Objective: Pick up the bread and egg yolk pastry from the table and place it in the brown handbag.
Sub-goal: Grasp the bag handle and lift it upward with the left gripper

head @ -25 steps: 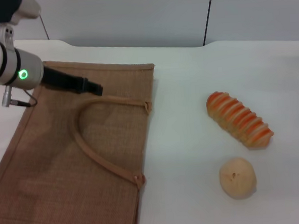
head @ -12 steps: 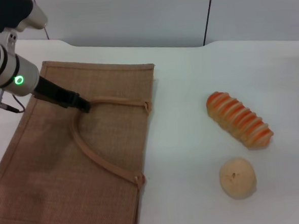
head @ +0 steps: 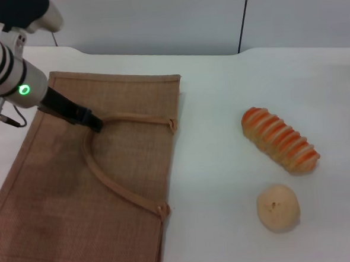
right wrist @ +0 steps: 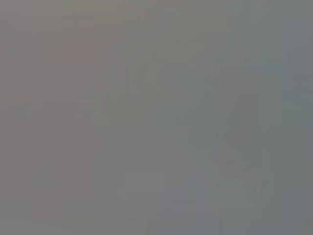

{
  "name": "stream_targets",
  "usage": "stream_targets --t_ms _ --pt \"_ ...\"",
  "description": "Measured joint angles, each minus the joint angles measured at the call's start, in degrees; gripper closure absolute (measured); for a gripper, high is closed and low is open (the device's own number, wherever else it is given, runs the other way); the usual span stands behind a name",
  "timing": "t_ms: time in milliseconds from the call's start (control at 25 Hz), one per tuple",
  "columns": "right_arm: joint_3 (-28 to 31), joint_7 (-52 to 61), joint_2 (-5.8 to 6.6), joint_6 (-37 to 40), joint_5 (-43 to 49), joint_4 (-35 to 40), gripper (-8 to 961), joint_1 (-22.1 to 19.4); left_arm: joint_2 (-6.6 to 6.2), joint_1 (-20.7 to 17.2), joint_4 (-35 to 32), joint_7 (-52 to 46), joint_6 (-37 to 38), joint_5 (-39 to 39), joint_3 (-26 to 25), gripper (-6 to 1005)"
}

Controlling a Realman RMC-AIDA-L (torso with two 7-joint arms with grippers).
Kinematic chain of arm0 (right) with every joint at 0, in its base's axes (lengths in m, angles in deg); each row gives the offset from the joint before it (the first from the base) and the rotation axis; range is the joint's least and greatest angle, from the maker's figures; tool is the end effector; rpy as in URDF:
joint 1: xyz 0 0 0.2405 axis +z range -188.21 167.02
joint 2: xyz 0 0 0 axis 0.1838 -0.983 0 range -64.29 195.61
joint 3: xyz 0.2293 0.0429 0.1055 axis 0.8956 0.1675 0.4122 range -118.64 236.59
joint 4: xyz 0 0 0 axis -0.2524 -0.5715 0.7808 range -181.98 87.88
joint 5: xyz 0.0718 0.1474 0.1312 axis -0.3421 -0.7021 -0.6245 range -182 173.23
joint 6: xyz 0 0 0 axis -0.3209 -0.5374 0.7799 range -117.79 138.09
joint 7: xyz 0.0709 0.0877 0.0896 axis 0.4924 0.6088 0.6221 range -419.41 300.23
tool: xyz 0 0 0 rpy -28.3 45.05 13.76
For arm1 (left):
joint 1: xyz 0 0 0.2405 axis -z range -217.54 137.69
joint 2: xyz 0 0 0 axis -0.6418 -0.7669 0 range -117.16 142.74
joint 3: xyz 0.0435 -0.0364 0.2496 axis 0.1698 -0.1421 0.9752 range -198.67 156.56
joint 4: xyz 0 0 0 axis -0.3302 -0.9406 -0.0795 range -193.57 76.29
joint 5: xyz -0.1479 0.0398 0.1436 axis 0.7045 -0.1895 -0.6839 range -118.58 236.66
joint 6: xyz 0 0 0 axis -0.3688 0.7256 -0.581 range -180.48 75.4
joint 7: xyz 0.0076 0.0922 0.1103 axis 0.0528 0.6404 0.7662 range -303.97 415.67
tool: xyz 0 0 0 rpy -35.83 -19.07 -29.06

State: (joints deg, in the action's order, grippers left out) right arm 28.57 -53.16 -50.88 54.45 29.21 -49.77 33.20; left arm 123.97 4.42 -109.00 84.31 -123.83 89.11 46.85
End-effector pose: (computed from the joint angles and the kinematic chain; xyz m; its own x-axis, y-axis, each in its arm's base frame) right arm 0.3226 0.4240 0.0125 0.7053 -0.1639 -0.6897 -0.6936 0.0413 -0.7191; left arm -0.2388 0.4274 0.0399 0.5525 0.8325 0.0411 0.6878 -0.4275 -0.5866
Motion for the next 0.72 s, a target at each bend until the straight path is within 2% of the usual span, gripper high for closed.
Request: stream_targets --t_ms 240,720 --pt "0.0 0.03 0.0 0.0 -0.18 0.0 76 0.06 1.28 0.14 2.3 0.53 0.74 -0.46 0.06 364" --pt "0.0 0.07 0.0 0.0 -0.29 0.0 76 0.2 1.21 0.22 2.84 0.54 0.92 -0.63 -0.36 435"
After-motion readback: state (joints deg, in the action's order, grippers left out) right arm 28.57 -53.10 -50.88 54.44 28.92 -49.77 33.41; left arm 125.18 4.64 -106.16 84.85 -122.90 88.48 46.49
